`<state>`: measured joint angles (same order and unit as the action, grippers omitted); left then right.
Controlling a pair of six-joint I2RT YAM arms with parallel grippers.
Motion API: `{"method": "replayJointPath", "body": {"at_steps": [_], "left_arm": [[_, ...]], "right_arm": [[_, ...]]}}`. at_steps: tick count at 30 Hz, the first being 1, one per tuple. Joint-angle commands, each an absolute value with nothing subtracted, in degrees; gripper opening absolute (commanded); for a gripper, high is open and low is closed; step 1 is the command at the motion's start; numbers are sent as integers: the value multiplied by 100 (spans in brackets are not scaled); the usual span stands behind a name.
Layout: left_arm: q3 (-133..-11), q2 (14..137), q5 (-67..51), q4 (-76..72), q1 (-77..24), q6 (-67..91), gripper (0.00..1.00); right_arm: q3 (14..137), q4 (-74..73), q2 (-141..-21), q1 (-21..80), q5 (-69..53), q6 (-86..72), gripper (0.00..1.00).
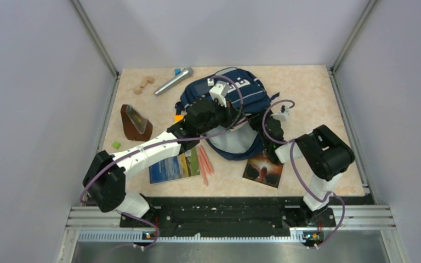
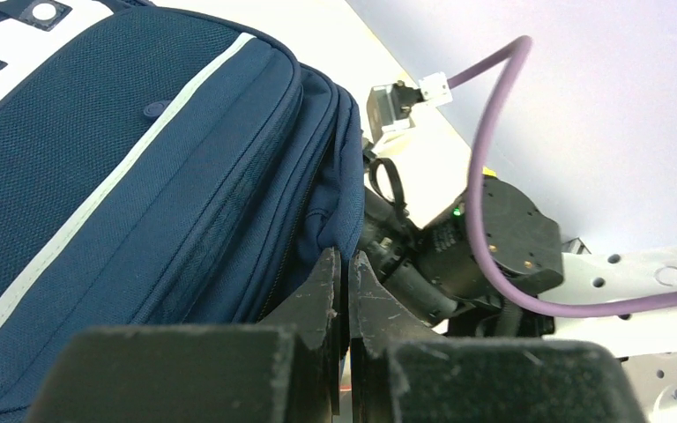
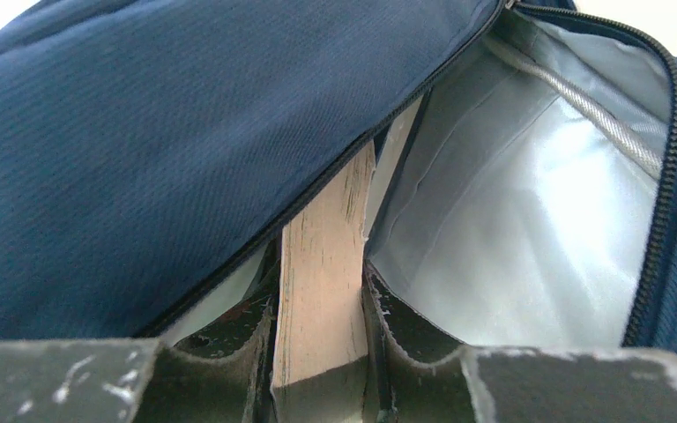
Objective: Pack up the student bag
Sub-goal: Place the book in the student bag.
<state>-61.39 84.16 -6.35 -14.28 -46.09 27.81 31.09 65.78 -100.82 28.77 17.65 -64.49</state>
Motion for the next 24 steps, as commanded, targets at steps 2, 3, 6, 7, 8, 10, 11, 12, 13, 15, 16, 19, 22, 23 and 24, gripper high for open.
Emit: {"method": "replayJointPath", "body": {"at_steps": [2, 3, 6, 7, 8, 10, 11, 12, 13, 15, 16, 19, 22, 23, 24], "left_arm": [[-6476, 8151, -1120, -2026, -4717, 2918, 0], [-6477, 8162, -1137, -2019, -4712, 2918, 0], [-6497, 8205, -1238, -2009, -4712, 2918, 0], [-6515, 8233, -1312, -1987, -4711, 2918, 0], [-6555, 8254, -1378, -1952, -4711, 2918, 0], [-6550, 8276, -1455, -1953, -4712, 2941, 0], [-6529, 8279, -1460, -1969, -4711, 2950, 0], [-6510, 8284, -1452, -1980, -4711, 2953, 0], [-6490, 8279, -1432, -1987, -4711, 2941, 0], [-6456, 8284, -1388, -1986, -4712, 2894, 0], [-6449, 8283, -1369, -1954, -4711, 2866, 0], [-6380, 8249, -1289, -1899, -4699, 2792, 0], [-6320, 8195, -1211, -1890, -4685, 2629, 0], [-6314, 8185, -1190, -1872, -4679, 2537, 0], [-6320, 8182, -1150, -1800, -4681, 2452, 0]], "right_arm": [[3862, 7352, -10582, 3024, 2271, -6695, 0], [3958, 7368, -10712, 3050, 2294, -6705, 0], [4316, 7231, -11036, 3139, 2362, -6614, 0], [4444, 7159, -11125, 3164, 2376, -6558, 0], [4548, 7098, -11204, 3198, 2412, -6498, 0], [4754, 7004, -11326, 3262, 2491, -6376, 1], [4842, 6955, -11373, 3276, 2513, -6312, 4], [4925, 6900, -11415, 3286, 2528, -6256, 7], [5015, 6853, -11445, 3287, 2535, -6197, 10], [5082, 6773, -11471, 3287, 2543, -5981, 14], [5072, 6742, -11448, 3287, 2548, -5888, 20], [4879, 6706, -11274, 3287, 2546, -5648, 39], [4663, 6664, -10978, 3286, 2354, -5291, 69], [4626, 6567, -10840, 3287, 2239, -5097, 76], [4583, 6414, -10687, 3287, 2154, -4920, 79]]}}
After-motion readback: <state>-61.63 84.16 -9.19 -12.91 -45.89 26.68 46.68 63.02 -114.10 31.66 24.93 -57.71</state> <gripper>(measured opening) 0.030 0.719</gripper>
